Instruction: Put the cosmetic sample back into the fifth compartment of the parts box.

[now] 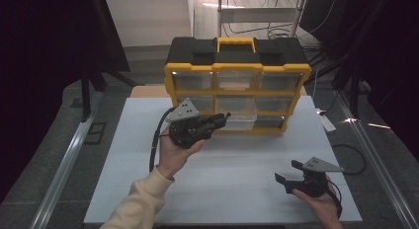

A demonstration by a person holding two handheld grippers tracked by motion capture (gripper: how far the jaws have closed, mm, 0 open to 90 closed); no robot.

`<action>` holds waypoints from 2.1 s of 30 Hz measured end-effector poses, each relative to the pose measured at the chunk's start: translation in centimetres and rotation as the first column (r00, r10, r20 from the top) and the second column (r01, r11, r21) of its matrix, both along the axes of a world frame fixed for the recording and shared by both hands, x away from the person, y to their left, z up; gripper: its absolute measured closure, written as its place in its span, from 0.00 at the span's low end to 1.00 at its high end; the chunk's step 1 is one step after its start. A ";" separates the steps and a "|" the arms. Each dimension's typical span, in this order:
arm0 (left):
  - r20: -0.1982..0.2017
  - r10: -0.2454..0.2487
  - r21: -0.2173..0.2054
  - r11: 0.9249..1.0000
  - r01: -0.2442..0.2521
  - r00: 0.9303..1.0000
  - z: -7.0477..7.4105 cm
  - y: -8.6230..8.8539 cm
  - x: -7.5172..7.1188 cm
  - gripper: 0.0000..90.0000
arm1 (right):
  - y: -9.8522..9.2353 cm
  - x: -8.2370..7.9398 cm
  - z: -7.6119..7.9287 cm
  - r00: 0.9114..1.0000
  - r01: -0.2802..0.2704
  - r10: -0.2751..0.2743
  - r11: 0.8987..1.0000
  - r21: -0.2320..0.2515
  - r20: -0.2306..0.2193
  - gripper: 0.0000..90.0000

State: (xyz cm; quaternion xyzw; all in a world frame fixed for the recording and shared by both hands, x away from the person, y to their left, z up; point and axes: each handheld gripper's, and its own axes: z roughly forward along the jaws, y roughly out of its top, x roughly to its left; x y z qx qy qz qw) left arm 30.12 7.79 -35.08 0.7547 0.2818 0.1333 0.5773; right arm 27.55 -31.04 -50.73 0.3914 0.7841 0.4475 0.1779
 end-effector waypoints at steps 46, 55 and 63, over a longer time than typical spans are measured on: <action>-0.013 0.087 0.053 0.995 -0.086 0.996 1.2 -2.0 6.3 0.90 | 0.0 0.1 -0.1 1.000 -0.001 0.001 1.000 -0.003 -0.003 0.17; -0.027 0.098 0.083 0.992 -0.095 0.995 0.5 -3.1 7.9 0.90 | 0.0 0.1 -0.1 1.000 -0.002 0.002 1.000 -0.001 -0.005 0.17; -0.049 0.092 0.109 0.990 -0.087 0.994 0.0 -3.8 8.7 0.90 | -0.1 0.1 -0.1 1.000 -0.006 0.006 1.000 0.007 -0.007 0.17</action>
